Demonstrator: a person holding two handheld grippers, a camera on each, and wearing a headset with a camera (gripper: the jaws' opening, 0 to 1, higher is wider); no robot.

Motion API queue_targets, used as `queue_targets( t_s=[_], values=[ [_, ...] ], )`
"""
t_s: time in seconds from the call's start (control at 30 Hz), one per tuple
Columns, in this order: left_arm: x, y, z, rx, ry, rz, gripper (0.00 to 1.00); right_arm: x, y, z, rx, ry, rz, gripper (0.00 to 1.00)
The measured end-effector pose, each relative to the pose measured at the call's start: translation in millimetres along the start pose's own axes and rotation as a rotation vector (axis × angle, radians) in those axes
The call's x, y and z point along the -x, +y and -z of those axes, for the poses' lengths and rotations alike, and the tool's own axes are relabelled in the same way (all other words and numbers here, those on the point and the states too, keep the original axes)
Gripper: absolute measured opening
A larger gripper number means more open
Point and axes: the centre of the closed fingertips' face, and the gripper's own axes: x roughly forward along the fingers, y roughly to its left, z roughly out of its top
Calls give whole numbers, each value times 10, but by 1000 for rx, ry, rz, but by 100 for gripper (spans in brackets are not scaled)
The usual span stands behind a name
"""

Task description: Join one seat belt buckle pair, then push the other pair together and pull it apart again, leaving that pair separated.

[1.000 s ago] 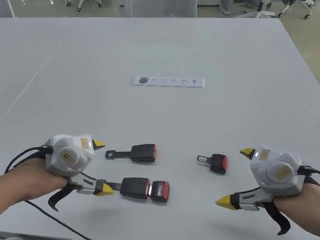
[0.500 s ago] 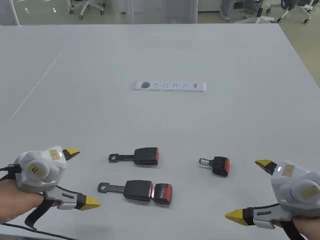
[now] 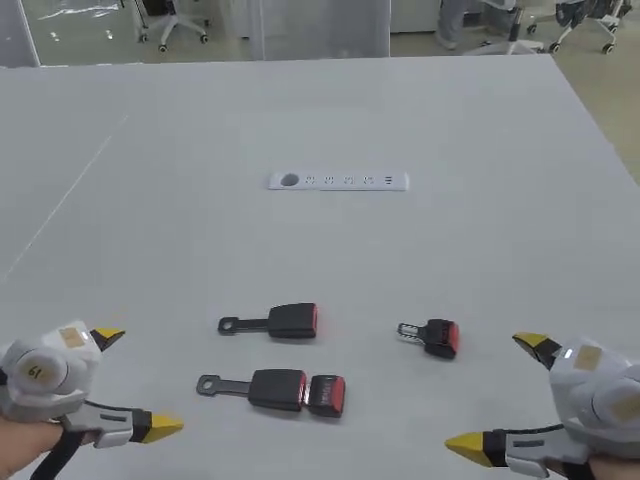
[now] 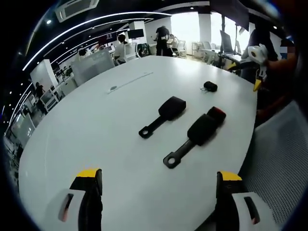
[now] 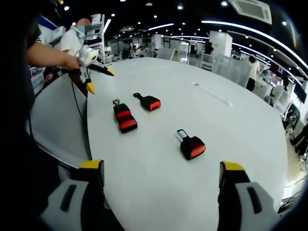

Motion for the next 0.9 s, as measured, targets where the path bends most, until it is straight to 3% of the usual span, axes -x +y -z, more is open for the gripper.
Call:
queue_targets(
  t_s=[0.17, 0.37, 0.47, 0.9],
  values=[
    [25, -33, 55, 12, 7, 1, 98, 10, 21, 16, -27, -1, 3, 99],
    [33, -57, 44, 11, 1, 7, 97, -13, 28, 27, -37, -4, 2, 99],
    [27, -108, 53, -18, 6, 36, 98, -23, 31, 3, -33, -8, 1, 98],
    [-32, -139, 94, -43, 27, 52, 98, -46, 33, -33, -78, -18, -3, 99]
  ],
)
